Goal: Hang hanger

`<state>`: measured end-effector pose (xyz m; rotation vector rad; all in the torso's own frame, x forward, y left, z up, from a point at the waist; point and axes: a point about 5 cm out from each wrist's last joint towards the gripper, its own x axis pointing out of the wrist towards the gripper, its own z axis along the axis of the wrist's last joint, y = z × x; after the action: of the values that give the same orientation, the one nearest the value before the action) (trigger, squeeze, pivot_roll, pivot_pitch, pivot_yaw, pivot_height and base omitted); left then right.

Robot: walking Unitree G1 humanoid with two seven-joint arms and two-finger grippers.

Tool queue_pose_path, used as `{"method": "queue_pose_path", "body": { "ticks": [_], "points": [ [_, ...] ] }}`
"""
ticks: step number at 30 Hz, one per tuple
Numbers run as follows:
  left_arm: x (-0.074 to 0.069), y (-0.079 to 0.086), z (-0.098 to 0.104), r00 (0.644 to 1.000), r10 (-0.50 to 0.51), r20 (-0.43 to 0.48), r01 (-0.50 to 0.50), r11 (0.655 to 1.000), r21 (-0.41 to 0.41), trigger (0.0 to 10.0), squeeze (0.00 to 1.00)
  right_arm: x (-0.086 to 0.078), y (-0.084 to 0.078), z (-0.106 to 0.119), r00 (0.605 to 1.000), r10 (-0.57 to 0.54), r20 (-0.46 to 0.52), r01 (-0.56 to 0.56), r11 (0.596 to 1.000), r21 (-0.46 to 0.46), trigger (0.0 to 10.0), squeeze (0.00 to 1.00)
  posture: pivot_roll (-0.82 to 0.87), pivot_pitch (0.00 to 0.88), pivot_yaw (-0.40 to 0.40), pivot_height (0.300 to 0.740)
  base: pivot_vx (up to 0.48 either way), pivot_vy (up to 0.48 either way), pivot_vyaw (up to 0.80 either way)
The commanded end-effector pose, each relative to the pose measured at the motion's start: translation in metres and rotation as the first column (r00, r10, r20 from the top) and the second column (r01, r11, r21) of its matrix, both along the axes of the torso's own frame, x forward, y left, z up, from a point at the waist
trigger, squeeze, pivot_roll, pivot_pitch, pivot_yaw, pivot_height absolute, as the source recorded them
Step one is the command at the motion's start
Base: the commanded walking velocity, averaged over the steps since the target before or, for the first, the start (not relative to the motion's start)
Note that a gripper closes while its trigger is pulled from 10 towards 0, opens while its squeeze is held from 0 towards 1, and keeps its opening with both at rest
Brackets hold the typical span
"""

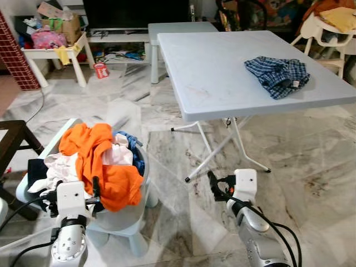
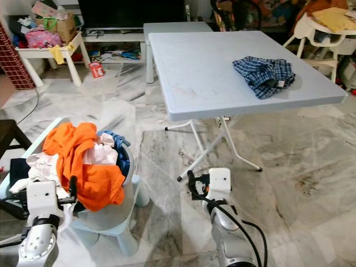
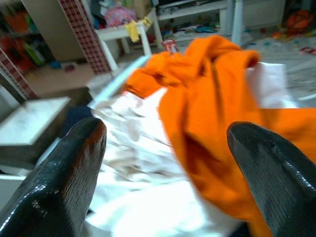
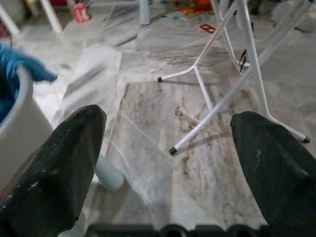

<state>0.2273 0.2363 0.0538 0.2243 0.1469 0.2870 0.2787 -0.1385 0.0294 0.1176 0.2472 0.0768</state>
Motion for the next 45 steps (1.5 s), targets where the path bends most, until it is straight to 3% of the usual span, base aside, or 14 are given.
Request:
{"method": "queue_pose_path", "body": {
  "ticks": [1, 6, 9, 12, 16, 19, 21, 28, 29, 35, 39, 45],
  "points": [
    [0.005, -0.005, 0.003, 1.0, -0.024, 0.001, 0.024, 1.0, -0.002, 10.0, 0.0, 0.001, -0.008, 0.0, 0.999, -0.039, 0.003, 0.039, 0.999, 0.01, 10.0, 0.0, 0.13, 0.0, 0.017, 0.74, 0.0, 0.0, 0.0],
    [0.009, -0.017, 0.003, 0.998, -0.059, -0.004, 0.059, 0.998, -0.026, 10.0, 0.0, 0.001, -0.017, -0.006, 0.998, -0.058, -0.013, 0.058, 0.998, -0.003, 10.0, 0.0, 0.1, 0.0, 0.039, 0.74, 0.0, 0.0, 0.0],
    [0.006, -0.023, -0.001, 0.997, -0.074, -0.013, 0.074, 0.997, -0.036, 10.0, 0.0, 0.002, -0.019, -0.005, 0.998, -0.067, -0.008, 0.067, 0.998, -0.008, 10.0, 0.0, 0.1, 0.0, 0.012, 0.74, 0.0, 0.0, 0.0],
    [0.004, -0.024, -0.006, 0.998, -0.058, -0.022, 0.058, 0.998, -0.036, 10.0, 0.0, 0.004, -0.013, 0.0, 1.0, -0.012, 0.007, 0.012, 1.0, -0.017, 10.0, 0.0, 0.1, 0.0, -0.016, 0.74, 0.0, 0.0, 0.0],
    [0.0, -0.018, -0.01, 0.999, 0.028, -0.016, -0.03, 0.994, -0.103, 10.0, 0.0, 0.006, 0.002, 0.008, 0.986, 0.157, 0.058, -0.152, 0.986, -0.073, 10.0, 0.0, 0.11, 0.0, -0.056, 0.74, 0.0, 0.0, 0.0],
    [0.001, -0.014, -0.014, 0.998, 0.063, -0.028, -0.067, 0.989, -0.135, 10.0, 0.0, 0.008, 0.007, 0.01, 0.978, 0.198, 0.063, -0.194, 0.979, -0.067, 10.0, 0.0, 0.11, 0.0, -0.061, 0.74, 0.0, 0.0, 0.0],
    [0.006, -0.009, -0.016, 0.997, 0.073, -0.028, -0.076, 0.989, -0.13, 10.0, 0.0, 0.012, 0.018, 0.019, 0.952, 0.292, 0.095, -0.283, 0.954, -0.094, 10.0, 0.0, 0.12, 0.0, -0.079, 0.74, 0.0, 0.0, 0.0],
    [0.023, -0.01, -0.01, 0.997, 0.075, 0.01, -0.072, 0.982, -0.175, 10.0, 0.0, 0.016, 0.026, 0.033, 0.925, 0.352, 0.141, -0.337, 0.934, -0.123, 10.0, 0.0, 0.1, 0.0, -0.078, 0.74, 0.0, 0.0, 0.0],
    [0.032, -0.011, -0.004, 0.997, 0.067, 0.038, -0.059, 0.982, -0.177, 10.0, 0.0, 0.016, 0.027, 0.036, 0.916, 0.372, 0.15, -0.355, 0.926, -0.133, 10.0, 0.0, 0.09, 0.0, -0.072, 0.74, 0.0, 0.0, 0.0],
    [0.05, -0.007, 0.005, 0.995, 0.06, 0.073, -0.047, 0.983, -0.175, 10.0, 0.0, 0.01, 0.021, 0.036, 0.912, 0.384, 0.146, -0.361, 0.919, -0.159, 10.0, 0.0, 0.05, 0.0, -0.058, 0.74, 0.0, 0.0, 0.0],
    [0.053, -0.001, 0.006, 0.994, 0.081, 0.068, -0.07, 0.985, -0.161, 10.0, 0.0, 0.008, 0.018, 0.035, 0.912, 0.385, 0.139, -0.361, 0.917, -0.169, 10.0, 0.0, 0.04, 0.0, -0.054, 0.74, 0.0, 0.0, 0.0],
    [0.065, 0.012, 0.001, 0.989, 0.148, 0.025, -0.138, 0.961, -0.239, 10.0, 0.0, 0.006, 0.018, 0.036, 0.911, 0.389, 0.138, -0.363, 0.914, -0.181, 10.0, 0.0, 0.02, 0.0, -0.05, 0.74, 0.0, 0.0, 0.0]
  ]
}}
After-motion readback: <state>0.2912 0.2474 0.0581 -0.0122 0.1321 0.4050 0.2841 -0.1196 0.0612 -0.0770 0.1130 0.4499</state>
